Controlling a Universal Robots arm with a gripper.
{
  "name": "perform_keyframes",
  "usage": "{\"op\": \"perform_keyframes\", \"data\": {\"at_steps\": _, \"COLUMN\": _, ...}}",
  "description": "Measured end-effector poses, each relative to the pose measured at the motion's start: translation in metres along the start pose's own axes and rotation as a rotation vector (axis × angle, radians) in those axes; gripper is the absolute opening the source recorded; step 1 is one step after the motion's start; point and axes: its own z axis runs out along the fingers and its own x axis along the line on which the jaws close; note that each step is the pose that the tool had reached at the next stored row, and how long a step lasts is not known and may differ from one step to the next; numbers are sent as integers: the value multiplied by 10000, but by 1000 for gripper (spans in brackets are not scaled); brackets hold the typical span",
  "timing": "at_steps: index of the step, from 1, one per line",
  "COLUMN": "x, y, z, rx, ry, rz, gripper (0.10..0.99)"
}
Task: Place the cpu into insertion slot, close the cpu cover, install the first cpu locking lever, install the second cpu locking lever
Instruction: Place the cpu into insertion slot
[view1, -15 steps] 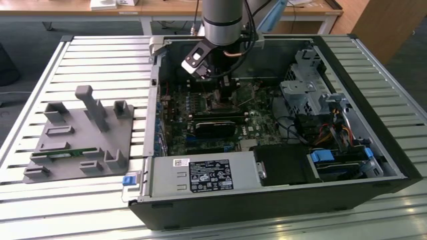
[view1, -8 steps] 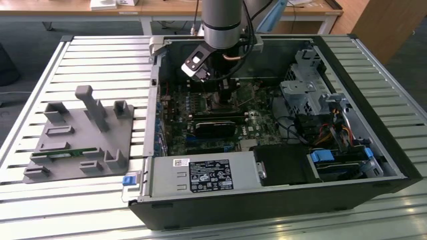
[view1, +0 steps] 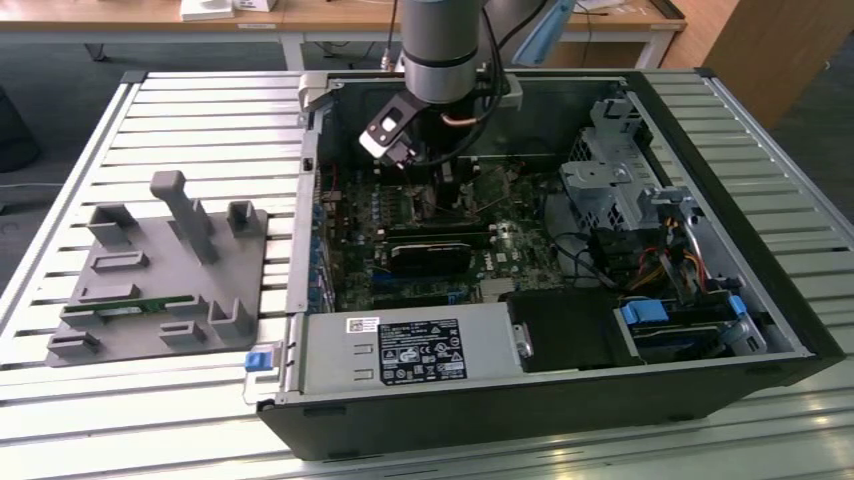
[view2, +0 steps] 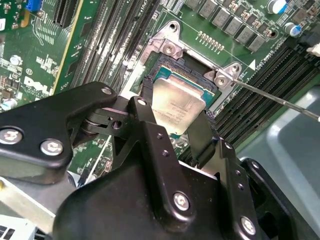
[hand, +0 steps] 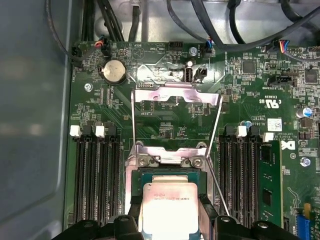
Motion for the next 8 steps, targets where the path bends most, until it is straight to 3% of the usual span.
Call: {"op": "perform_keyframes", "data": {"at_steps": 8, "x": 0, "y": -5, "z": 54, "rx": 6, "ry": 0, "rz": 2, "gripper": 525}}
